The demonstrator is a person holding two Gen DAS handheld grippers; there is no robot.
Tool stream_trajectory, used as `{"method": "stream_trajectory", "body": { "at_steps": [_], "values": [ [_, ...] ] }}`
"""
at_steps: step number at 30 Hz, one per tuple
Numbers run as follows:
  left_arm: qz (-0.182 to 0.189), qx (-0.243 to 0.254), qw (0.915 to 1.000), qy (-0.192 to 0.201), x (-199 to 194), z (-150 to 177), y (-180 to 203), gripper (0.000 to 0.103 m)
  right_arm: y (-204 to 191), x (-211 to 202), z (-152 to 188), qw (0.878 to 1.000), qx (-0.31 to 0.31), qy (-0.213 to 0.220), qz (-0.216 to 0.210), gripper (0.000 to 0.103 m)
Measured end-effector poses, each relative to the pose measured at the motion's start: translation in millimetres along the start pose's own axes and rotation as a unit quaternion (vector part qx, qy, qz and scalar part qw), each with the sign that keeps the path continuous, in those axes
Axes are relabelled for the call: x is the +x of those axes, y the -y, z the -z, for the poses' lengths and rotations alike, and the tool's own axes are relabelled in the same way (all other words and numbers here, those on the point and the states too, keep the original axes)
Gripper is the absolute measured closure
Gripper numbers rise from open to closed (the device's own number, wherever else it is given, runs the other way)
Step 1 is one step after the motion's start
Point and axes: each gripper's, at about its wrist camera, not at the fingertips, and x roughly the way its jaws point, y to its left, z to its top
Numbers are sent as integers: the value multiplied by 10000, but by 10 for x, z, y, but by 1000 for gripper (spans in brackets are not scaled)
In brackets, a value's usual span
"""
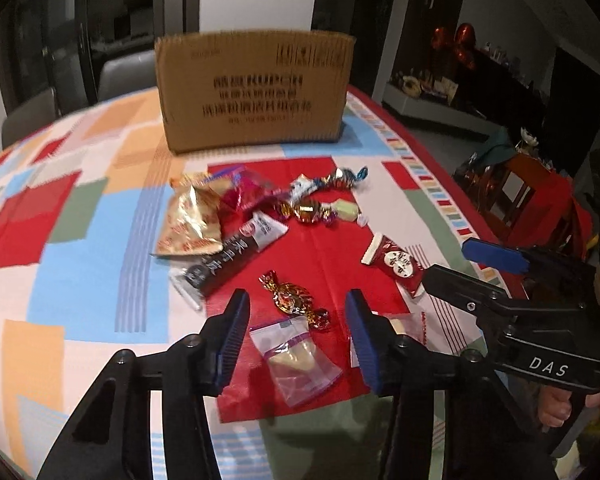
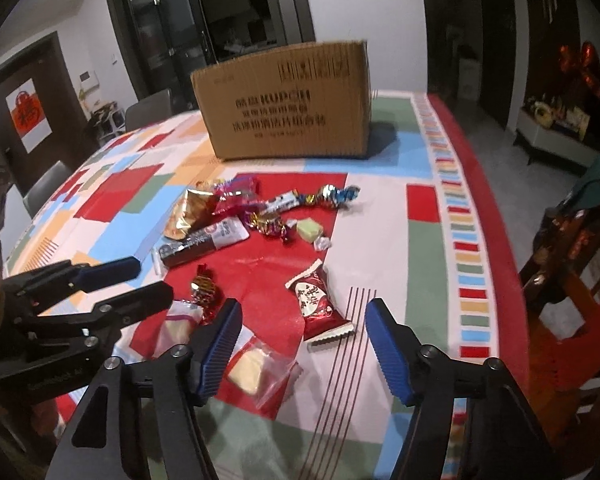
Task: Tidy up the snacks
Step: 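Grasp the gold-wrapped candy with the left tool while the right tool grasps the red snack packet, then carry both snacks over the cardboard box and open both tools to drop them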
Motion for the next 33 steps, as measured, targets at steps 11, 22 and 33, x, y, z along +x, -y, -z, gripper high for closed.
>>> {"method": "stream_trajectory", "body": {
  "at_steps": [11, 22, 33],
  "values": [
    [224, -277, 9978, -568, 426, -37, -11, 68, 92, 396, -60, 9987, 14, -466, -214, 54],
    [111, -316, 9974, -635, 566, -67, -58, 79, 91, 566, -58, 9980, -90, -603, -171, 74],
    [256, -332, 9983, -397, 382, -114, -77, 79, 31, 465, -91, 9986, -111, -490, -163, 79]
  ]
}}
